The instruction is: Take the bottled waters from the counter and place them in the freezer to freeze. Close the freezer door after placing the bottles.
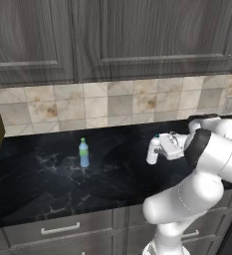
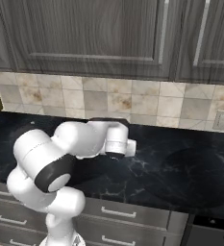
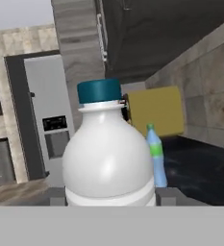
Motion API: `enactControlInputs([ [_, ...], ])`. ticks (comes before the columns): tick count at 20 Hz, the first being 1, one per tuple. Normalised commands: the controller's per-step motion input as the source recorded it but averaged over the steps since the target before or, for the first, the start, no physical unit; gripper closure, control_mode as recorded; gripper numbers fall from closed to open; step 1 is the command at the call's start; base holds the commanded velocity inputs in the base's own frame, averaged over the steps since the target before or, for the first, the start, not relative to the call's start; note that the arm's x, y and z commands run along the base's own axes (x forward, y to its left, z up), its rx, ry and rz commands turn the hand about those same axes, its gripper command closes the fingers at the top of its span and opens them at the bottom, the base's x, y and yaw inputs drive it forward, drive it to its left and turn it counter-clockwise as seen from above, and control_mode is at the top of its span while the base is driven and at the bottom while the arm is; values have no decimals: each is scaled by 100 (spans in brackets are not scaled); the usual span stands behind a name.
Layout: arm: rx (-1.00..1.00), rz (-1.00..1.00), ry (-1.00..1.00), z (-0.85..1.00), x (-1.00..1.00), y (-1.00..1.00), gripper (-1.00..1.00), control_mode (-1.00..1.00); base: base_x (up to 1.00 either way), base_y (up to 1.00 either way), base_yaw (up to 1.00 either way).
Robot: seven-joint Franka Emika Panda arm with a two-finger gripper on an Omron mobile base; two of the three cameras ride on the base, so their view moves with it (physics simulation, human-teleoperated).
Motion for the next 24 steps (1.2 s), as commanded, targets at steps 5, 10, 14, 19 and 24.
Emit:
enactControlInputs([
  [5,0,0,-5,87,-70,2,100,-100,0,0,0],
  [10,-1,-2,-3,85,-87,7,100,-100,0,0,0],
  [14,-1,-14,-5,52,-99,14,100,-100,0,0,0],
  [19,0,-21,-1,71,-81,24,100,-100,0,0,0],
  [24,-11,-11,8,45,-58,22,100,-100,0,0,0],
])
